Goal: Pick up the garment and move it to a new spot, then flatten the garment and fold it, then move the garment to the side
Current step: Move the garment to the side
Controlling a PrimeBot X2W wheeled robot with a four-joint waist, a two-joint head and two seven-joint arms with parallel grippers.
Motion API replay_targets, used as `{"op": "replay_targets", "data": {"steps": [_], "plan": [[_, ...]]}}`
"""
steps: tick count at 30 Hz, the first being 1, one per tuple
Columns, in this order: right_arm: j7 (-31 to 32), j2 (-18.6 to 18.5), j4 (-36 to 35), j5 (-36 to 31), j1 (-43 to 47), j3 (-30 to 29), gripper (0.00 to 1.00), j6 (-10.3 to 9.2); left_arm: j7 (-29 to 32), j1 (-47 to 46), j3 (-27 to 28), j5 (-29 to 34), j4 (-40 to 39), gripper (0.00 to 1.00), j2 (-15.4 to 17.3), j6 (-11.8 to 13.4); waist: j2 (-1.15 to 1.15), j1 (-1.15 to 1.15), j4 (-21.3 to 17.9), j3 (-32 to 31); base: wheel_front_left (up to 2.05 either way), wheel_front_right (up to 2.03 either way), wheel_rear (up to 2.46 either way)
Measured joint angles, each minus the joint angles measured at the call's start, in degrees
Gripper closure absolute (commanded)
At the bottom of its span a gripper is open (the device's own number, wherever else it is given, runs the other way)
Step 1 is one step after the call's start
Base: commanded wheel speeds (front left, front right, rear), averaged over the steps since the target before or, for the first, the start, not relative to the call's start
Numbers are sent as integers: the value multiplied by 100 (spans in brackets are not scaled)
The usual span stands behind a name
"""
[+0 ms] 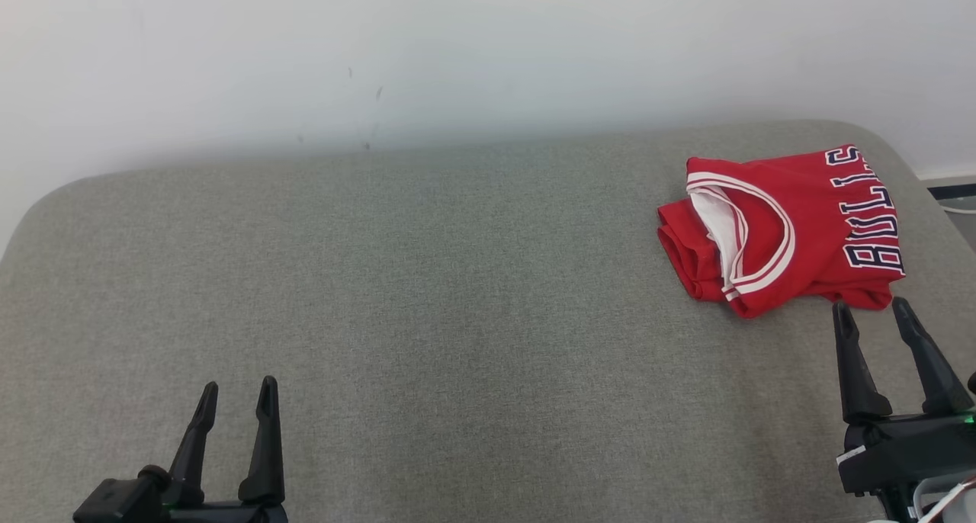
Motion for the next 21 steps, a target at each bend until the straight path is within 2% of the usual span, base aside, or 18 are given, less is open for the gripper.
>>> {"op": "replay_targets", "data": {"steps": [10, 21], "plan": [[-2, 258, -342, -513, 231, -421, 0, 0, 0, 3, -1, 203, -80, 0, -8, -1, 0, 0, 29, 38, 0, 0, 0], [-16, 441, -578, -780, 414, -686, 0, -14, 0, 1, -3, 264, -120, 0, -41, -27, 0, 0, 61, 82, 0, 0, 0]]}}
